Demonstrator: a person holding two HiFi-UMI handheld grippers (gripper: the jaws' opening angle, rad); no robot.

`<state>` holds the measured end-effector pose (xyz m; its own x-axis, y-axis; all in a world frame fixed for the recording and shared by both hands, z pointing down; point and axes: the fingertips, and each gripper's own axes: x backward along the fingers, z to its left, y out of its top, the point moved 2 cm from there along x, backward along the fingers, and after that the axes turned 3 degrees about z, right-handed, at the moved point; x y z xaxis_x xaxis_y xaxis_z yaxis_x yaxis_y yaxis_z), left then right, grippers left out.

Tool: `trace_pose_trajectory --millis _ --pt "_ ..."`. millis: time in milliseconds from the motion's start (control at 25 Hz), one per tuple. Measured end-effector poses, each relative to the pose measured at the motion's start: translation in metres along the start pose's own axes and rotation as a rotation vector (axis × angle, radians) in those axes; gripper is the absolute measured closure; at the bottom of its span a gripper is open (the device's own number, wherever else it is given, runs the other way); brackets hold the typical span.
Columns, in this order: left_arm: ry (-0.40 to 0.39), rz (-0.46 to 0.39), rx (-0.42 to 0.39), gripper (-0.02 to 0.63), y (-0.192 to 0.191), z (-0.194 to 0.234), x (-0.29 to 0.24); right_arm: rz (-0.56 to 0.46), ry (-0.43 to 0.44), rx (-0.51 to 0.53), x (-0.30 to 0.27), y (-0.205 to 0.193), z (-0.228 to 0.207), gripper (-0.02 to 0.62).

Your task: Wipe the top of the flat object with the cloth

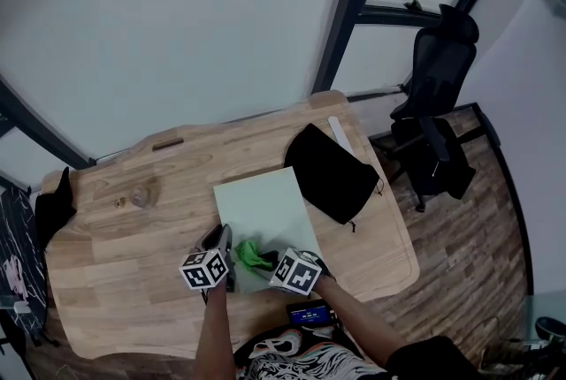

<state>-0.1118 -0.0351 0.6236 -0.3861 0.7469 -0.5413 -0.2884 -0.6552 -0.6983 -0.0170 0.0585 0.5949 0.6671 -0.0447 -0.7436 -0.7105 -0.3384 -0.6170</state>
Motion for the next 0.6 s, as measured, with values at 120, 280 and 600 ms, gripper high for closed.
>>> trace_pose_trajectory --millis 120,280,600 --pt "0.001 0.0 -0.006 0.52 0.0 0.0 0.001 0.001 -0.009 -0.013 0.005 -0.006 -0.001 0.506" --pt "0.001 0.0 -0.005 0.52 0.0 0.0 0.001 -0.01 -0.018 -0.024 0.009 -0.012 -0.004 0.506" --pt "0.005 0.004 -0.009 0.52 0.0 0.0 0.001 -0.008 -0.032 -0.019 0.018 -0.018 -0.008 0.506"
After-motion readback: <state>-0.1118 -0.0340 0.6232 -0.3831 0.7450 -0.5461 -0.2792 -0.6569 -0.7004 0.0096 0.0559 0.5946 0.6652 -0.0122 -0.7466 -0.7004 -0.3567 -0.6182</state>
